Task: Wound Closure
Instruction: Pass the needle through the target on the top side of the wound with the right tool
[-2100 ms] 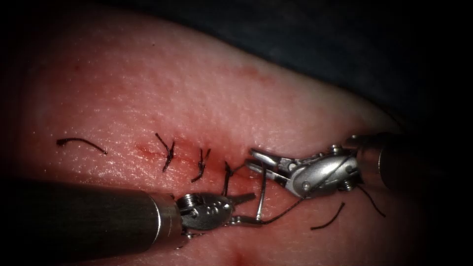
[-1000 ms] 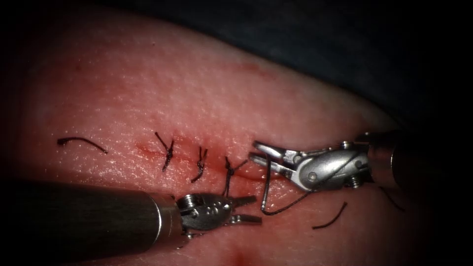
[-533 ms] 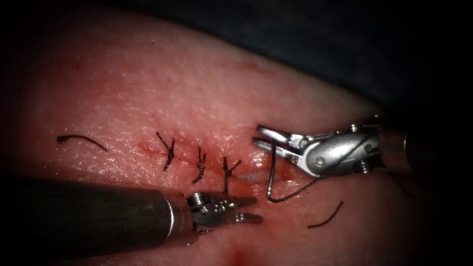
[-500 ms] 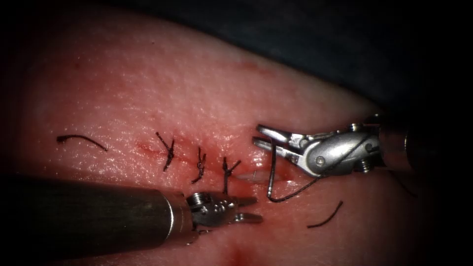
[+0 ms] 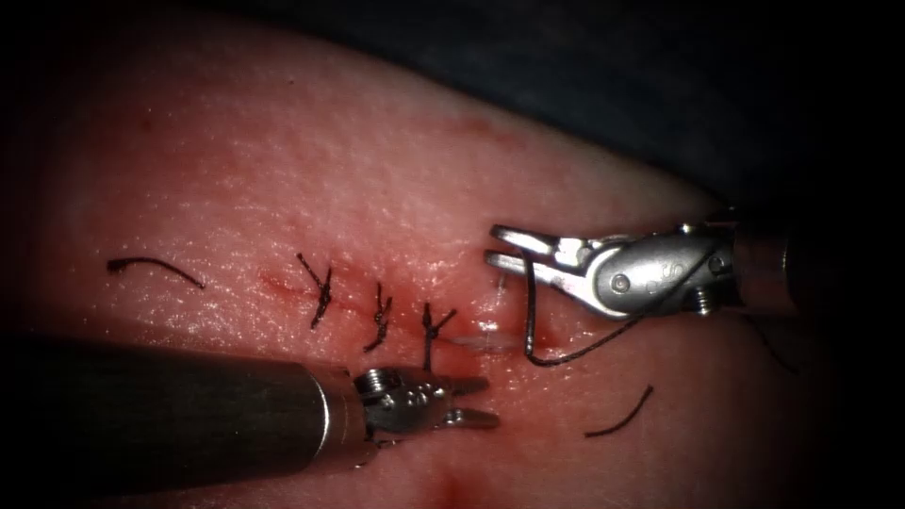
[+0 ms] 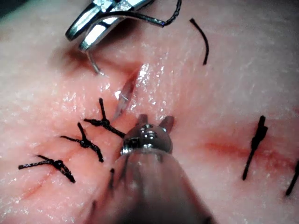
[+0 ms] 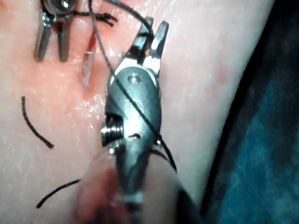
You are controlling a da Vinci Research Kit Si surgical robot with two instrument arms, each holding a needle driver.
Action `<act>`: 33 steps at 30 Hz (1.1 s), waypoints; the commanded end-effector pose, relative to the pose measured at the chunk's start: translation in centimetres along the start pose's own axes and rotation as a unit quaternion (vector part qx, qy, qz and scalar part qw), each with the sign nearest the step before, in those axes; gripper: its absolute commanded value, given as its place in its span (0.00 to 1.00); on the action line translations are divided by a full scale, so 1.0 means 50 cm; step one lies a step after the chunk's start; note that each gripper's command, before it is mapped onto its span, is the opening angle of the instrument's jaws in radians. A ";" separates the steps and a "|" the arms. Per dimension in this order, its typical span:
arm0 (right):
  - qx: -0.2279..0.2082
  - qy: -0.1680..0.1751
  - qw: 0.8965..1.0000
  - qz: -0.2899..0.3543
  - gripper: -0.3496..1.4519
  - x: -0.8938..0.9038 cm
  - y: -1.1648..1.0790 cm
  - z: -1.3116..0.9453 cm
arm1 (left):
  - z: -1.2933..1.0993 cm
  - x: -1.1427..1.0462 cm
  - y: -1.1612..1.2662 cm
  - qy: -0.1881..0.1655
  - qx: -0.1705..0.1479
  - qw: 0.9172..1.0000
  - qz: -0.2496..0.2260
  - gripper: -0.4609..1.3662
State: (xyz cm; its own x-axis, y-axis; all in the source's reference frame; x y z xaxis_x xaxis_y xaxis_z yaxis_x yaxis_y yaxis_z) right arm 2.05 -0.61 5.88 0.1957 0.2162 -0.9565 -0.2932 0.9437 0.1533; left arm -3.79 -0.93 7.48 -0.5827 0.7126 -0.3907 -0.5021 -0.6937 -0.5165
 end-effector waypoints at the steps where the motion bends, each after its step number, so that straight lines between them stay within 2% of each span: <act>1: 0.003 -0.003 0.999 0.034 0.00 -0.0003 -0.0010 0.0000 | -0.0003 -0.0001 -0.0001 0.000 0.000 1.000 0.000 0.38; 6: 0.013 -0.014 0.992 0.124 0.00 -0.0015 -0.0006 0.0007 | -0.0013 -0.0008 -0.0006 -0.001 0.000 1.000 0.002 0.37; 8: 0.017 -0.025 0.983 0.182 0.00 -0.0019 -0.0007 0.0014 | -0.0021 -0.0014 -0.0011 -0.001 0.002 1.000 0.004 0.36; 11: 0.020 -0.033 0.974 0.223 0.00 -0.0020 -0.0008 0.0019 | -0.0026 -0.0019 -0.0016 -0.002 0.004 1.000 0.005 0.36; 15: 0.033 -0.060 0.945 0.320 0.00 -0.0030 -0.0021 0.0029 | -0.0030 -0.0023 -0.0023 -0.003 0.006 1.000 0.004 0.33; 20: 0.045 -0.091 0.920 0.379 0.00 -0.0055 -0.0050 0.0031 | -0.0031 -0.0024 -0.0023 -0.002 0.006 1.000 0.007 0.32; 21: 0.046 -0.100 0.910 0.400 0.00 -0.0065 -0.0062 0.0030 | -0.0031 -0.0024 -0.0023 -0.002 0.006 1.000 0.010 0.31; 22: 0.047 -0.106 0.905 0.410 0.00 -0.0072 -0.0071 0.0028 | -0.0031 -0.0023 -0.0023 -0.002 0.006 1.000 0.010 0.30; 23: 0.052 -0.108 0.902 0.414 0.00 -0.0075 -0.0076 0.0027 | -0.0031 -0.0023 -0.0023 -0.002 0.005 1.000 0.013 0.30; 25: 0.060 -0.119 0.886 0.444 0.00 -0.0079 -0.0096 0.0021 | -0.0031 -0.0024 -0.0023 -0.002 0.005 1.000 0.013 0.29; 31: 0.080 -0.139 0.869 0.469 0.00 -0.0077 -0.0137 0.0007 | -0.0031 -0.0024 -0.0023 -0.002 0.005 1.000 0.013 0.28; 33: 0.081 -0.139 0.871 0.465 0.00 -0.0082 -0.0147 0.0004 | -0.0031 -0.0023 -0.0023 -0.002 0.005 1.000 0.013 0.28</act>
State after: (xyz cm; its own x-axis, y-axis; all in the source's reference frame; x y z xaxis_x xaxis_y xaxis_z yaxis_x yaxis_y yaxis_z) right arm 2.19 -1.40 6.16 0.1622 0.9368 -0.3101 -0.3184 0.3471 0.8821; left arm -3.56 -0.92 7.47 -0.5985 0.6941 -0.4001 -0.4969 -0.7133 -0.4942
